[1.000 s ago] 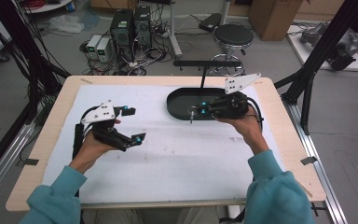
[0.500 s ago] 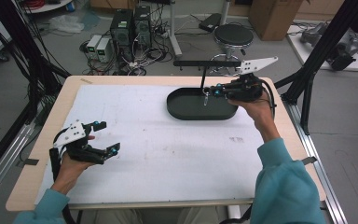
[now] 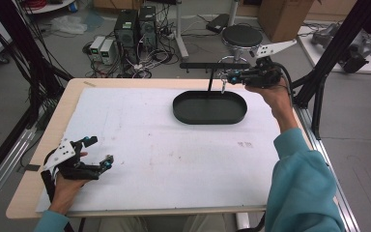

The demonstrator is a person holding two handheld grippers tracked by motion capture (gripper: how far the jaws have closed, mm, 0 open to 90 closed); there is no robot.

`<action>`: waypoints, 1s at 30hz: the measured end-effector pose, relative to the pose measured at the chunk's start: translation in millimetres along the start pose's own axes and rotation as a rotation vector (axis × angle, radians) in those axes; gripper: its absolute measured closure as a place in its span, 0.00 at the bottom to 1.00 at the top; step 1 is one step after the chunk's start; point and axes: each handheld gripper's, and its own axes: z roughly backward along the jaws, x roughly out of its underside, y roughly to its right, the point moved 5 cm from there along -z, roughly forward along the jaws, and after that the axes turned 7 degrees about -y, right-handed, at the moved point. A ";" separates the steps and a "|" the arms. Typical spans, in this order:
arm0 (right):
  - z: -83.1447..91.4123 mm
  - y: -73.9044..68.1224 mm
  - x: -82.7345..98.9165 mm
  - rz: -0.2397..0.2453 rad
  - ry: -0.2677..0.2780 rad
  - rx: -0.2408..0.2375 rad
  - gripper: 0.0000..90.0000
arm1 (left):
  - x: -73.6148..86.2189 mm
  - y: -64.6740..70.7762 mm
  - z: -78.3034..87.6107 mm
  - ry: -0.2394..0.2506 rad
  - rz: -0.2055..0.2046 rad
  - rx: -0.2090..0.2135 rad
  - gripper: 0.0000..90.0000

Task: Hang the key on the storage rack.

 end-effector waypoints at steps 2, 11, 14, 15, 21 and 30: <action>1.5 4.8 -2.1 -0.010 -0.007 0.009 0.99 | 2.3 -1.2 1.3 0.013 0.005 -0.014 0.02; -2.1 22.5 -9.9 -0.024 -0.106 0.040 0.99 | 11.9 -3.6 4.1 0.033 0.006 -0.038 0.02; -4.6 27.1 -11.8 -0.018 -0.136 0.053 0.99 | 14.0 -3.7 3.6 0.039 0.005 -0.046 0.02; -5.4 29.0 -12.8 -0.018 -0.128 0.052 0.99 | 14.1 -4.0 3.5 0.037 0.006 -0.048 0.02; -9.4 37.9 -12.9 -0.034 -0.149 0.060 0.99 | 14.3 -4.3 3.5 0.041 0.007 -0.050 0.02; -21.0 49.6 -13.4 -0.035 -0.221 0.083 0.99 | 14.5 -5.4 4.8 0.059 0.020 -0.070 0.02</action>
